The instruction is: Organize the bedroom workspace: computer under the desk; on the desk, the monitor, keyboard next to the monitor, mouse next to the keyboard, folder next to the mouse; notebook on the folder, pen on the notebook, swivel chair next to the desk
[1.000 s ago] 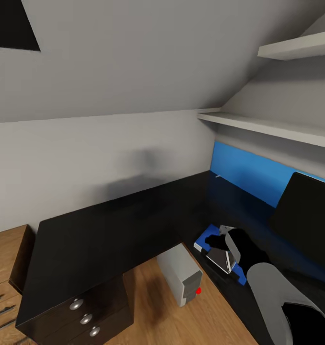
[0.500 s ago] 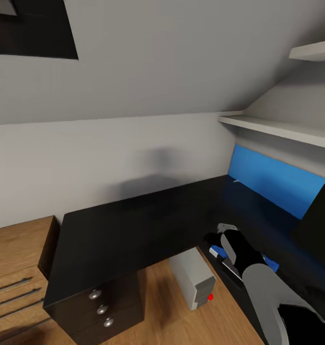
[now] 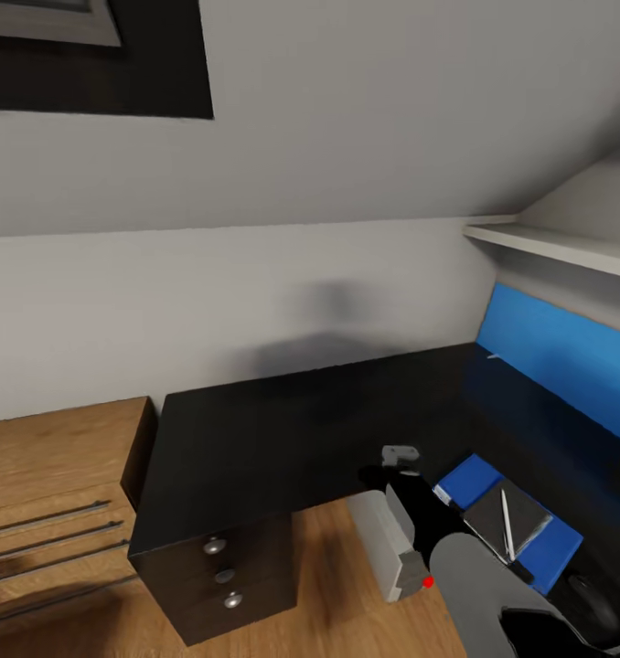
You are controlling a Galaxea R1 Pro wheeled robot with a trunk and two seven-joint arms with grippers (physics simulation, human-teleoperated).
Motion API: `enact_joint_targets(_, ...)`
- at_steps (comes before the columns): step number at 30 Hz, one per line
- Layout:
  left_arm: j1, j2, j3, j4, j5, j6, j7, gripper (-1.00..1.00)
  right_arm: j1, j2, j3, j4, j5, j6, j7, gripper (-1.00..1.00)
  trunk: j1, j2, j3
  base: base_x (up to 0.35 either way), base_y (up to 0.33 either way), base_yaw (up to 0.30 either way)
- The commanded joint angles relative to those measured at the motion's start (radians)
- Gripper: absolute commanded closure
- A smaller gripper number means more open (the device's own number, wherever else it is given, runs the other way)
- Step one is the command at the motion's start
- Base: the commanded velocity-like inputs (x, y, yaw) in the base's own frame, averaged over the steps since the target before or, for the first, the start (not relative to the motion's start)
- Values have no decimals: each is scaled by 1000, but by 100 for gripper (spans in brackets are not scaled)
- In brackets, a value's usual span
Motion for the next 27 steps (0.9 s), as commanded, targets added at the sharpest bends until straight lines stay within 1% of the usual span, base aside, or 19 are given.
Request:
enact_joint_targets(1,0,0,-1,-2,4,-1,1,-100,2,13,-4,23,27,-35,-1,-100,0,-2,-2,0,0,262)
enact_joint_targets(3,0,0,-1,-2,4,-1,1,-100,4,22,-2,48,45,-71,-3,-100,0,-2,-2,0,0,262)
enact_joint_targets(6,0,0,-1,-2,5,-1,1,-100,6,34,-1,120,79,-178,-5,-100,0,-2,-2,0,0,262)
enact_joint_targets(8,0,0,-1,-2,5,-1,1,-100,6,35,-1,146,84,-224,-5,-100,0,-2,-2,-19,0,245)
enact_joint_targets(10,0,0,-1,-2,6,-1,1,-100,7,36,-1,198,91,-324,-5,-100,0,-2,-2,-142,0,132)
enact_joint_targets(12,0,0,-1,-2,5,-1,1,-100,7,36,-1,231,93,-385,-5,-100,0,-2,-2,-230,0,68)
enact_joint_targets(15,0,0,-1,-2,5,-1,1,-100,7,34,-1,258,95,-428,-4,-100,0,-2,-2,-279,0,33)
enact_joint_targets(17,0,1,-1,-2,4,-1,1,-100,7,35,-1,268,95,-443,-4,-100,0,-2,-2,-305,0,14)
enact_joint_targets(23,0,1,-1,-2,4,-1,1,-100,7,34,-1,302,95,-472,-3,-100,0,-2,-2,-319,0,4)
enact_joint_targets(27,0,1,-1,-2,4,-1,1,-100,7,35,-1,307,95,-480,-2,-100,0,-2,-2,-318,0,0)
